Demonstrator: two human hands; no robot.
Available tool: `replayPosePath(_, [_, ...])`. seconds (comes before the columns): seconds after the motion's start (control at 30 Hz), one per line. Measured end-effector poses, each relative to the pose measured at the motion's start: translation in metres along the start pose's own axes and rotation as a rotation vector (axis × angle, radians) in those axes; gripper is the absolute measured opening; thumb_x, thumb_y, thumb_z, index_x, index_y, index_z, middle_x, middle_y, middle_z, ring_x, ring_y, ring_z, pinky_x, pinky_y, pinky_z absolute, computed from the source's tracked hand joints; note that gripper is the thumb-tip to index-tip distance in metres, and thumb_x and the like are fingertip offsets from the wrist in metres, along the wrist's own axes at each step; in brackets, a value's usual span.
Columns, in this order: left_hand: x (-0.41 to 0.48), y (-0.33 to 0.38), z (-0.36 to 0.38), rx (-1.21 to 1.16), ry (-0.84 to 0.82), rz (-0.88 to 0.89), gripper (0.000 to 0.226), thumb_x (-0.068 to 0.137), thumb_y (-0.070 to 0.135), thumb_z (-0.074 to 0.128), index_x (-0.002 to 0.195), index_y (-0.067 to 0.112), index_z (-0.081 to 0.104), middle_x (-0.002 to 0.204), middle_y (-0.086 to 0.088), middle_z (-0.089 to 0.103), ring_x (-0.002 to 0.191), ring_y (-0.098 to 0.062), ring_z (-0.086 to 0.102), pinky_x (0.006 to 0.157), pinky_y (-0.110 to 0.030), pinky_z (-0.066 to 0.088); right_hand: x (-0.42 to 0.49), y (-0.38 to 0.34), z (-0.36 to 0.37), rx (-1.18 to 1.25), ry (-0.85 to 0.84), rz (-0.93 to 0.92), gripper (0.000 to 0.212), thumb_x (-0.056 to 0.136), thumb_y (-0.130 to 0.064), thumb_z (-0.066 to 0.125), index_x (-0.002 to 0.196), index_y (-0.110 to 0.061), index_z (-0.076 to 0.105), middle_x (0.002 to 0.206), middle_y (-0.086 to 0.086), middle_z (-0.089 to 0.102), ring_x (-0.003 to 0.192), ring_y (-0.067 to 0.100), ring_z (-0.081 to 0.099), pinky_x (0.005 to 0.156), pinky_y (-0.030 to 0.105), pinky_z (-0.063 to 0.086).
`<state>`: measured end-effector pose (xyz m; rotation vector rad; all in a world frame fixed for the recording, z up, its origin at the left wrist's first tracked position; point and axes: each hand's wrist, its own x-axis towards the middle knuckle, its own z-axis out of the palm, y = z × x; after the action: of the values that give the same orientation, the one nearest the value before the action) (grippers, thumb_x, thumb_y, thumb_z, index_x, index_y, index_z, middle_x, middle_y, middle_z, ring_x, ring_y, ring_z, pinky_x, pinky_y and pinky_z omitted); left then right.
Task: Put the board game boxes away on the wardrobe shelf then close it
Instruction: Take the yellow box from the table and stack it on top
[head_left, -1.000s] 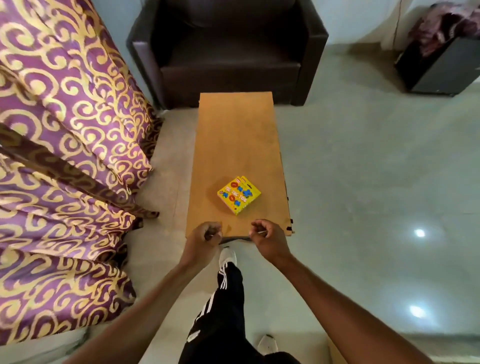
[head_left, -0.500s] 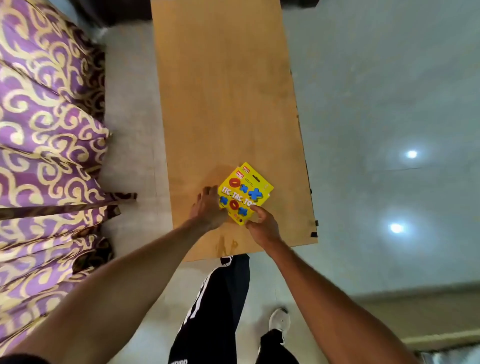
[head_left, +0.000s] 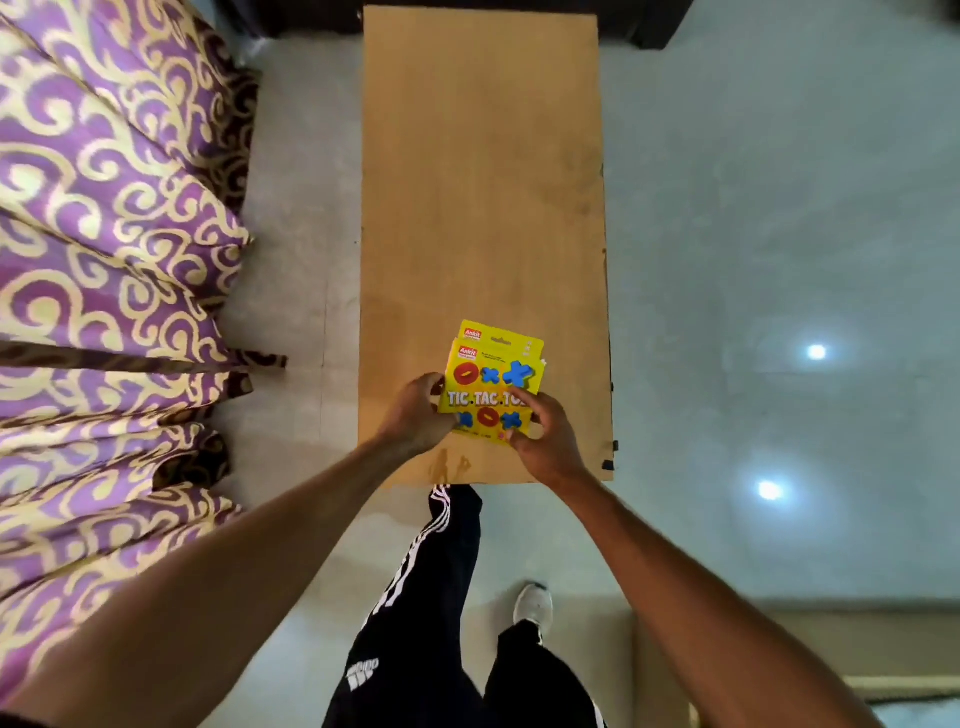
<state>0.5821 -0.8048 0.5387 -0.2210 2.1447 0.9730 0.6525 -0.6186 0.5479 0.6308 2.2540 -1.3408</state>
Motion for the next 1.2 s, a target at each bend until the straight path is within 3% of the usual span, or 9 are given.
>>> replayPosePath(0.07, [-0.037, 0.005, -0.002, -0.046, 0.058, 0.014, 0.056, 0.073, 0.007, 0.079, 0.124, 0.009, 0.057, 0.112, 0.003, 0.063, 0.081, -0.006, 0.064, 0.057, -0.017, 0.048, -0.023, -0.009, -0.019, -0.049, -0.02, -0.081, 0.062, 0.075, -0.005, 0.074, 0.131, -0.024, 0.056, 0.129, 0.005, 0.048, 0.117, 0.016, 0.051, 0.099, 0.02, 0.042])
replayPosePath(0.17, [-0.104, 0.01, 0.004, -0.155, 0.152, 0.027, 0.06, 0.073, 0.01, 0.083, 0.126, 0.007, 0.055, 0.115, -0.001, 0.065, 0.084, -0.008, 0.065, 0.058, -0.017, 0.052, -0.067, -0.018, -0.046, -0.13, -0.04, -0.219, 0.06, 0.077, -0.009, 0.074, 0.131, -0.029, 0.056, 0.127, 0.004, 0.047, 0.117, 0.018, 0.051, 0.104, 0.03, 0.043])
replayPosePath(0.33, [-0.215, 0.014, 0.042, -0.278, 0.347, 0.07, 0.051, 0.077, 0.018, 0.081, 0.121, 0.014, 0.055, 0.108, 0.003, 0.064, 0.085, -0.007, 0.065, 0.065, -0.024, 0.055, -0.136, -0.01, -0.072, -0.194, -0.063, -0.386, 0.055, 0.081, -0.01, 0.07, 0.13, -0.033, 0.057, 0.126, 0.005, 0.045, 0.111, 0.013, 0.052, 0.09, 0.016, 0.044])
replayPosePath(0.47, [-0.296, -0.007, 0.092, -0.372, 0.473, 0.07, 0.074, 0.08, 0.021, 0.079, 0.141, 0.023, 0.037, 0.103, 0.002, 0.06, 0.084, -0.012, 0.064, 0.069, -0.034, 0.058, -0.19, 0.006, -0.077, -0.245, -0.156, -0.506, 0.053, 0.081, -0.009, 0.071, 0.128, -0.033, 0.059, 0.123, 0.002, 0.043, 0.105, 0.008, 0.05, 0.076, 0.003, 0.046])
replayPosePath(0.63, [-0.387, -0.046, 0.152, -0.328, 0.663, 0.088, 0.09, 0.082, 0.031, 0.075, 0.149, 0.046, 0.017, 0.108, 0.002, 0.062, 0.087, -0.01, 0.065, 0.071, -0.033, 0.059, -0.254, 0.022, -0.069, -0.305, -0.333, -0.66, 0.056, 0.079, -0.004, 0.072, 0.125, -0.034, 0.061, 0.121, 0.001, 0.044, 0.109, 0.012, 0.053, 0.09, 0.03, 0.056])
replayPosePath(0.77, [-0.469, -0.089, 0.201, -0.35, 0.855, -0.03, 0.084, 0.084, 0.029, 0.073, 0.151, 0.04, 0.023, 0.117, -0.004, 0.055, 0.088, -0.014, 0.061, 0.077, -0.036, 0.057, -0.314, 0.029, -0.034, -0.394, -0.492, -0.799, 0.059, 0.076, -0.004, 0.074, 0.125, -0.036, 0.06, 0.122, 0.0, 0.046, 0.111, 0.015, 0.054, 0.092, 0.028, 0.054])
replayPosePath(0.87, [-0.524, -0.125, 0.237, -0.462, 1.005, -0.106, 0.08, 0.083, 0.027, 0.075, 0.149, 0.039, 0.031, 0.116, -0.003, 0.055, 0.087, -0.013, 0.062, 0.075, -0.031, 0.056, -0.367, 0.041, -0.003, -0.446, -0.625, -0.886, 0.059, 0.078, -0.002, 0.072, 0.127, -0.032, 0.06, 0.118, -0.001, 0.044, 0.103, 0.01, 0.053, 0.082, 0.014, 0.053])
replayPosePath(1.07, [-0.65, -0.207, 0.321, -0.686, 1.251, -0.244, 0.075, 0.081, 0.019, 0.074, 0.145, 0.04, 0.04, 0.114, -0.003, 0.058, 0.084, -0.013, 0.065, 0.072, -0.034, 0.059, -0.49, 0.089, 0.076, -0.535, -0.908, -1.04, 0.057, 0.081, -0.002, 0.068, 0.13, -0.027, 0.057, 0.115, -0.001, 0.04, 0.101, 0.012, 0.053, 0.075, 0.027, 0.059])
replayPosePath(1.2, [-0.74, -0.267, 0.391, -0.775, 1.381, -0.396, 0.076, 0.08, 0.019, 0.073, 0.144, 0.043, 0.04, 0.113, 0.0, 0.058, 0.083, -0.012, 0.066, 0.073, -0.036, 0.06, -0.586, 0.136, 0.135, -0.595, -1.112, -1.121, 0.058, 0.081, 0.0, 0.069, 0.131, -0.025, 0.056, 0.116, 0.002, 0.04, 0.099, 0.011, 0.053, 0.066, 0.009, 0.051])
